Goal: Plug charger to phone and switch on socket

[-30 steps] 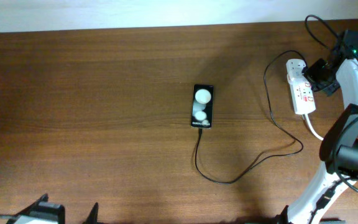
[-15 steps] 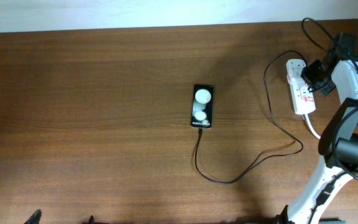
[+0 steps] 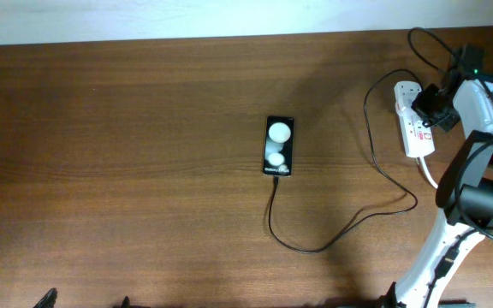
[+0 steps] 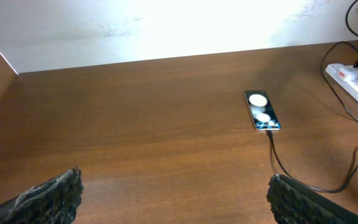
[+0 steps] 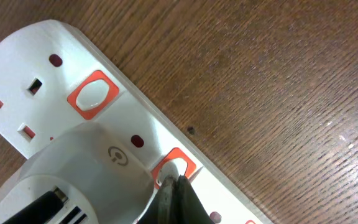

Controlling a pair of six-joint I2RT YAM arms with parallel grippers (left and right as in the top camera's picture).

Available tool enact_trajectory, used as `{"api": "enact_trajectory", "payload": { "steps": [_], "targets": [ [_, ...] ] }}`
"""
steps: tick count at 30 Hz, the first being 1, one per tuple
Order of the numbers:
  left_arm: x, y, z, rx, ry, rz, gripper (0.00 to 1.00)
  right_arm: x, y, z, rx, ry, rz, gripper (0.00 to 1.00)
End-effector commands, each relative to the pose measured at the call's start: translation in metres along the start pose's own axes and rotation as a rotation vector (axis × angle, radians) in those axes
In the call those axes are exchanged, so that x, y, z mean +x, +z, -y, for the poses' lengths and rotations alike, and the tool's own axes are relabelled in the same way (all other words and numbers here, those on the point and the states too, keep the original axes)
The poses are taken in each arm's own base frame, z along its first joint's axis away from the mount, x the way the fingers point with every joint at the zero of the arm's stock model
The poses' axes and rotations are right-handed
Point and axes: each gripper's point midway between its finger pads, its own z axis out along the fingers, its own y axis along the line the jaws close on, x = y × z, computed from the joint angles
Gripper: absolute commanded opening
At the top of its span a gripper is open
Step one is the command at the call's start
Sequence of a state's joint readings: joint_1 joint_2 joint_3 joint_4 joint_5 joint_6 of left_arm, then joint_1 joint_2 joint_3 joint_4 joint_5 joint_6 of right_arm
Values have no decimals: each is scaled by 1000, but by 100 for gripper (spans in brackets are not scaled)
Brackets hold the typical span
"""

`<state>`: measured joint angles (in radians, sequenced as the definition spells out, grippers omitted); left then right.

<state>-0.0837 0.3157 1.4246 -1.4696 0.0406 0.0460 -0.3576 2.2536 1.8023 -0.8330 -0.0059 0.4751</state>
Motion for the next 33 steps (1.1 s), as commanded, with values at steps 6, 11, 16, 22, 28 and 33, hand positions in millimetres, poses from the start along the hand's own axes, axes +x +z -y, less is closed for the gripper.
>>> {"api": "enact_trajectory", "payload": {
  "steps": [6,11,16,22,28,33],
  "targets": [
    [0,-3,-1,-8,14,13,99,-28,-12,13,-46,58,-5,4],
    [0,-3,-1,-9,14,13,99,-21,-11,5,-57,44,-26,4],
    [0,-3,-1,-9,14,13,99,-12,-12,0,-88,44,-66,4],
    [0,-3,-1,-9,14,13,99,-9,-10,-11,-108,27,-70,4],
    [0,-3,-1,-9,14,13,99,35,39,-28,-68,-21,-198,4],
    [0,-3,-1,-9,14,13,99,7,16,-25,-87,4,-141,4]
  ]
}}
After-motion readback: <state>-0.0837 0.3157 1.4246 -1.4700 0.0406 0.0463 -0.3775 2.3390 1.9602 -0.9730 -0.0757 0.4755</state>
